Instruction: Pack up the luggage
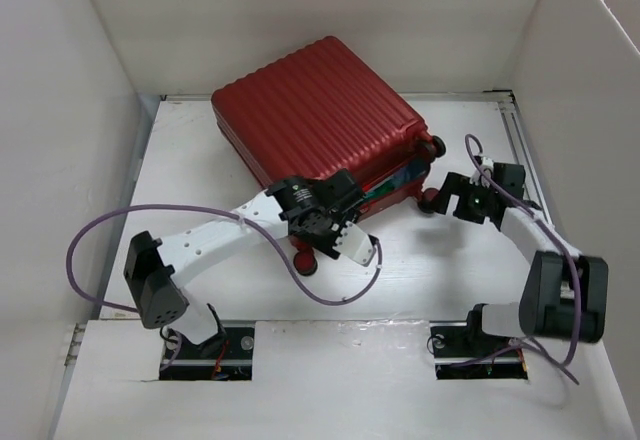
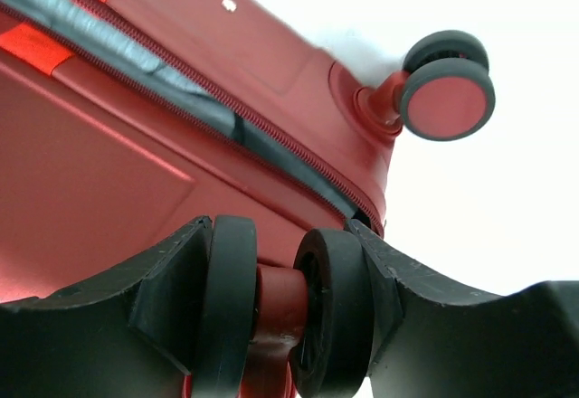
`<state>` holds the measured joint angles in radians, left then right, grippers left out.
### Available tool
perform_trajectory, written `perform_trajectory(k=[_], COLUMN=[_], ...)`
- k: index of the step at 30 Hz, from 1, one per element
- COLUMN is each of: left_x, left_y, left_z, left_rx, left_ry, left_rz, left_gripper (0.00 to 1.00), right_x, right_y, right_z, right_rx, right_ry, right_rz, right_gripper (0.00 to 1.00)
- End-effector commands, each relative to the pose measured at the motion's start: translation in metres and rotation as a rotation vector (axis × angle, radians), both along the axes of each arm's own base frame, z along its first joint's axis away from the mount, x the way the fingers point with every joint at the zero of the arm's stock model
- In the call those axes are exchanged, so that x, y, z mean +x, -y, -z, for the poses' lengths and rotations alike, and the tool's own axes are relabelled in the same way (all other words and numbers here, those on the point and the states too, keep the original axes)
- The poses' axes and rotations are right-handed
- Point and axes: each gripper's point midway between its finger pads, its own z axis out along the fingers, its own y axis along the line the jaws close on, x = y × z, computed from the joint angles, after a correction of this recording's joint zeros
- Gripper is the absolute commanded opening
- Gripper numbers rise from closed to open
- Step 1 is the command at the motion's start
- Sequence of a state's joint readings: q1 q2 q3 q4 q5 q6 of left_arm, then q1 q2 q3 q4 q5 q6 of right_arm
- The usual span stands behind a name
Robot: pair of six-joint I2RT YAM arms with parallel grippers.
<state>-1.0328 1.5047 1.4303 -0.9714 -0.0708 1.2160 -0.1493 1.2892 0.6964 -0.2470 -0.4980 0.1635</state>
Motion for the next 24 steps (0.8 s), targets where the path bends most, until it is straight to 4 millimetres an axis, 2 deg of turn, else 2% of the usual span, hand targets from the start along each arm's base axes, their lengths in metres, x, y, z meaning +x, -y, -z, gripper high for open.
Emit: perform_trajectory(k=[1,2,3,4,5,6,8,9,11,12,13,14,15,17,18,20,22,24], left_x=[-0.039,-0.044,-0.048,-0.054,-0.060,-0.063,-0.073,-0.077,-0.088,-0.093,-0.095,-0.097,-0.104,-0.106,-0.111,-0.106,-0.103,-0.098], left_y=[0.039,0.052,0.055,0.064,0.070,0.077,0.089,0.093,0.104,0.109,0.115,0.120,0.126,0.143,0.150,0.167,0.177,0.186], left_z=[-0.013,-0.022,-0.020,-0.013,-0.014,-0.019,-0.021,-0.018,-0.018,-0.023,-0.025,-0.023,-0.025,-0.038,-0.035,-0.045,-0.043,-0.047], left_rx=[-0.212,-0.251,-0.245,-0.228,-0.231,-0.246,-0.273,-0.275,-0.297,-0.314,-0.327,-0.328,-0.335,-0.389,-0.382,-0.442,-0.454,-0.487], left_ry=[-0.222,-0.272,-0.309,-0.353,-0.378,-0.385,-0.389,-0.393,-0.404,-0.422,-0.426,-0.449,-0.466,-0.482,-0.500,-0.492,-0.495,-0.483], left_rz=[-0.230,-0.229,-0.245,-0.264,-0.254,-0.236,-0.218,-0.215,-0.186,-0.186,-0.187,-0.193,-0.182,-0.167,-0.166,-0.158,-0.166,-0.173], left_gripper=[0.00,0.00,0.00,0.00,0.00,0.00,0.00,0.00,0.00,0.00,0.00,0.00,0.00,0.00,0.00,0.00,0.00,0.00], right_x=[0.041,0.048,0.053,0.066,0.073,0.077,0.097,0.101,0.116,0.120,0.123,0.130,0.133,0.137,0.140,0.144,0.148,0.149], right_y=[0.000,-0.001,-0.007,-0.006,-0.012,-0.017,-0.038,-0.048,-0.079,-0.090,-0.102,-0.123,-0.136,-0.162,-0.183,-0.200,-0.212,-0.213], right_z=[0.001,0.004,0.006,0.000,0.010,0.009,-0.005,-0.011,-0.026,-0.032,-0.037,-0.054,-0.050,-0.060,-0.075,-0.075,-0.084,-0.084], right_rx=[0.026,0.040,0.072,0.079,0.082,0.092,0.100,0.112,0.132,0.139,0.162,0.172,0.194,0.212,0.214,0.223,0.231,0.237], right_ry=[0.047,0.043,0.031,0.045,0.025,0.027,0.092,0.101,0.147,0.161,0.166,0.207,0.192,0.216,0.254,0.255,0.273,0.274], right_rz=[-0.018,-0.030,-0.057,-0.066,-0.082,-0.102,-0.172,-0.194,-0.285,-0.315,-0.345,-0.402,-0.431,-0.498,-0.543,-0.570,-0.587,-0.594], right_gripper=[1.00,1.00,0.99,0.97,0.92,0.88,0.72,0.54,0.40,0.30,0.25,0.23,0.22,0.22,0.22,0.22,0.22,0.25])
